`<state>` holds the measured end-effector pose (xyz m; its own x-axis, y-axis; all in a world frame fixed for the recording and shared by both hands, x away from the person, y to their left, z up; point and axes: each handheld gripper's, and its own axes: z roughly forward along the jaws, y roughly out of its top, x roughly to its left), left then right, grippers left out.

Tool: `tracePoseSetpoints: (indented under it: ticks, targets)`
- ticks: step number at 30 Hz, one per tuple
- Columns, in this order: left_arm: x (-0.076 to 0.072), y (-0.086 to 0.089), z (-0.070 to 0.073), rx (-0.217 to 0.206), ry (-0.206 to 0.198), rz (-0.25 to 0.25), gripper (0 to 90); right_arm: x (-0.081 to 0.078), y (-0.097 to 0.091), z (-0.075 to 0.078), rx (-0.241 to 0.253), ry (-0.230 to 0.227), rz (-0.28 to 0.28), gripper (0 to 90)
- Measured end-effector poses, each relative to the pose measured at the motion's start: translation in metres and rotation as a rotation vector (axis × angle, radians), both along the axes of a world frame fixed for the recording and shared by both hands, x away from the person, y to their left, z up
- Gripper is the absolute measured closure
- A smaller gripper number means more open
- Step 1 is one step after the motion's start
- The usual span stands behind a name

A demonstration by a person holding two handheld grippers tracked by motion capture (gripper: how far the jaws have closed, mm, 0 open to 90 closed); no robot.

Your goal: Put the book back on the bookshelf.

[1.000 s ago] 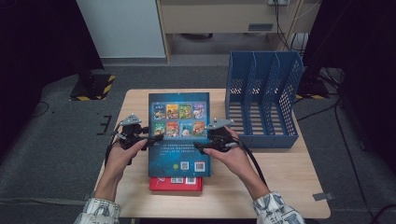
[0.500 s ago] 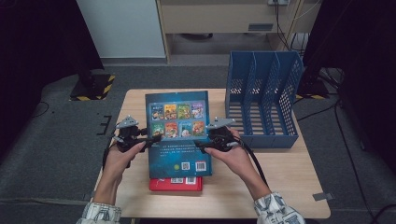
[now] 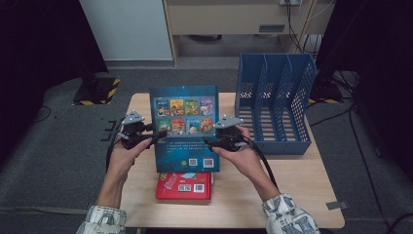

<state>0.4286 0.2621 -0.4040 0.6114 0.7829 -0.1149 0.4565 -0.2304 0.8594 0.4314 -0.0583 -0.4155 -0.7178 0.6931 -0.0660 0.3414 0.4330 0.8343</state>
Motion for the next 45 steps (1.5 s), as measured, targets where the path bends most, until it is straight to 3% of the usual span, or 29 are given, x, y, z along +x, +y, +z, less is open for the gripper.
tracePoseSetpoints:
  ticks: [3, 11, 17, 22, 25, 32, 36, 41, 45]
  targets:
    - [-0.002, 0.001, 0.002, -0.01, -0.01, 0.011, 47.8, 0.002, -0.001, 0.004, 0.011, -0.02, -0.013, 38.9]
    - [-0.003, 0.001, 0.013, 0.04, -0.048, 0.048, 48.1, 0.008, 0.004, 0.013, 0.014, -0.051, -0.021, 45.0]
    - [-0.002, 0.001, 0.017, 0.032, -0.086, 0.063, 47.9, 0.01, 0.004, 0.019, 0.034, -0.061, -0.033, 49.4]
    - [-0.005, 0.002, 0.013, -0.02, -0.091, 0.076, 47.8, 0.008, 0.002, 0.021, 0.044, -0.059, -0.021, 51.7]
    - [-0.01, 0.001, 0.013, -0.006, -0.107, 0.074, 47.6, 0.005, 0.0, 0.021, 0.052, -0.063, -0.016, 53.0]
    - [-0.024, 0.0, 0.019, 0.037, -0.085, 0.062, 45.8, -0.009, -0.002, 0.022, 0.065, -0.082, 0.002, 54.6]
    - [-0.029, -0.002, 0.02, 0.054, -0.094, 0.069, 45.6, -0.014, -0.004, 0.023, 0.06, -0.082, 0.01, 55.7]
    - [-0.026, -0.002, 0.019, 0.055, -0.102, 0.078, 44.2, -0.018, -0.001, 0.022, 0.06, -0.09, 0.001, 56.8]
    - [-0.023, 0.004, 0.019, 0.014, -0.086, 0.094, 39.5, -0.021, 0.003, 0.022, 0.066, -0.087, 0.016, 58.2]
